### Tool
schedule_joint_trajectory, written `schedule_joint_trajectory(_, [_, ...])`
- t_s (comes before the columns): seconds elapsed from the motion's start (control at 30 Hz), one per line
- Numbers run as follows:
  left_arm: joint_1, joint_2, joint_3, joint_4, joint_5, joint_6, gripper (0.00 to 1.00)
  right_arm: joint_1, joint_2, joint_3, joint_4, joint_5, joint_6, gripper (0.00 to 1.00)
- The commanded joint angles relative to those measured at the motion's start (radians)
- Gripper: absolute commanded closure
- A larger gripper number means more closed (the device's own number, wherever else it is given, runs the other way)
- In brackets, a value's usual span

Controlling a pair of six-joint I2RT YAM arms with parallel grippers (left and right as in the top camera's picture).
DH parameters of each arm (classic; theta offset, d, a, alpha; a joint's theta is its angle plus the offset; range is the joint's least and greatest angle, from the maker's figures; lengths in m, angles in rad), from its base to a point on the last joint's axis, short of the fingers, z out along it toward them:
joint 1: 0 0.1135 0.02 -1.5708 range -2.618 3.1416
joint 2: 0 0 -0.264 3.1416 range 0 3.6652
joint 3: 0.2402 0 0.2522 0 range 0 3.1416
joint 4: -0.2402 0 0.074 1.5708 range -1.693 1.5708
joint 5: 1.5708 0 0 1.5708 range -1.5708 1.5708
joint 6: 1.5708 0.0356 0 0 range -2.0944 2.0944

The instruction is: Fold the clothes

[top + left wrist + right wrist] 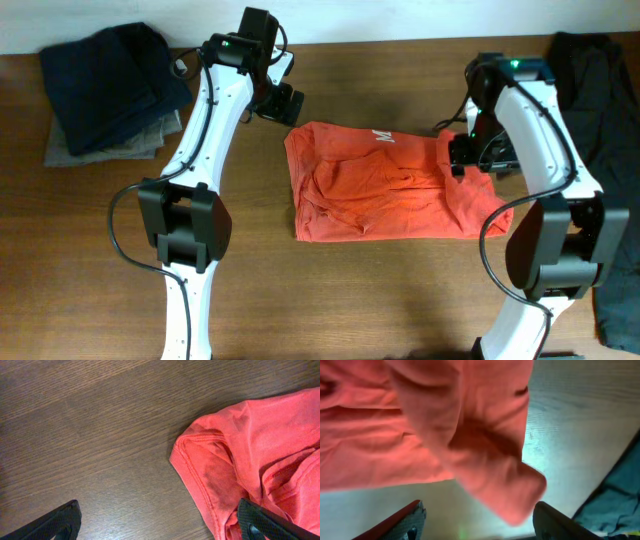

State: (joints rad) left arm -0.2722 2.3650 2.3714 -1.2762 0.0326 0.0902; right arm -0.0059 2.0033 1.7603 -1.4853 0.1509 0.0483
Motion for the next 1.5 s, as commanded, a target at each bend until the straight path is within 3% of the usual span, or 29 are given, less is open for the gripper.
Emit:
schedule_joint_trajectory(0.0, [0.006,-0.037,0.018,-0.001,-0.003,0.016,0.01,-0.002,0.002,-0.081,0.040,0.045,-0.016,0.26])
schedule_joint_trajectory(0.3, [0.006,-0.037,0.018,0.000,-0.003,0.016,0.01,-0.002,0.002,-0.213,0.166,0.045,-0.014,0.30])
schedule_joint_trajectory(0.4, [0.006,-0.037,0.018,0.000,-0.003,0.016,0.01,-0.002,0.002,-0.212,0.166,0.051,-0.011,0.54])
schedule_joint_trajectory(0.5, [0.006,-0.037,0.018,0.000,-0.003,0.016,0.01,-0.001,0.002,-0.211,0.134,0.164,0.085,0.96])
schedule_joint_trajectory(0.53, [0.006,-0.037,0.018,0.000,-0.003,0.016,0.01,-0.001,0.002,-0.210,0.120,0.201,0.127,0.96])
schedule_joint_trajectory(0.77, [0.006,-0.037,0.018,0.001,-0.003,0.016,0.01,0.067,0.002,-0.210,0.060,0.253,0.309,0.96])
schedule_joint_trajectory(0.87, [0.007,-0.037,0.018,0.001,-0.003,0.016,0.01,0.138,0.002,-0.210,0.063,0.194,0.339,0.96])
schedule_joint_trajectory(0.9, [0.006,-0.037,0.018,0.001,-0.003,0.016,0.01,0.171,0.002,-0.210,0.065,0.142,0.338,0.92])
schedule_joint_trajectory(0.93, [0.006,-0.037,0.018,0.001,-0.003,0.016,0.01,0.188,0.002,-0.210,0.068,0.115,0.338,0.87])
schedule_joint_trajectory(1.0, [0.006,-0.037,0.018,0.001,-0.003,0.016,0.01,0.240,0.002,-0.210,0.082,0.029,0.329,0.55])
schedule_joint_trajectory(1.03, [0.006,-0.037,0.018,0.001,-0.003,0.016,0.01,0.265,0.002,-0.210,0.091,-0.008,0.317,0.33])
schedule_joint_trajectory(1.07, [0.006,-0.037,0.018,0.001,-0.003,0.016,0.01,0.285,0.002,-0.210,0.097,-0.027,0.299,0.22])
schedule_joint_trajectory(1.1, [0.006,-0.037,0.018,0.000,-0.003,0.016,0.01,0.318,0.002,-0.210,0.102,-0.026,0.289,0.17])
schedule_joint_trajectory(1.23, [0.006,-0.037,0.018,0.000,-0.003,0.016,0.01,0.323,0.002,-0.184,0.106,-0.008,0.309,0.17])
schedule_joint_trajectory(1.3, [0.006,-0.037,0.018,0.000,-0.003,0.016,0.01,0.278,-0.001,-0.119,0.104,-0.009,0.330,0.21])
schedule_joint_trajectory(1.37, [0.006,-0.037,0.018,-0.003,-0.003,0.016,0.01,0.222,-0.002,-0.053,0.093,-0.011,0.327,0.31])
schedule_joint_trajectory(1.47, [0.006,-0.037,0.018,-0.016,-0.003,0.016,0.01,0.145,-0.002,-0.008,0.035,-0.012,0.202,0.33])
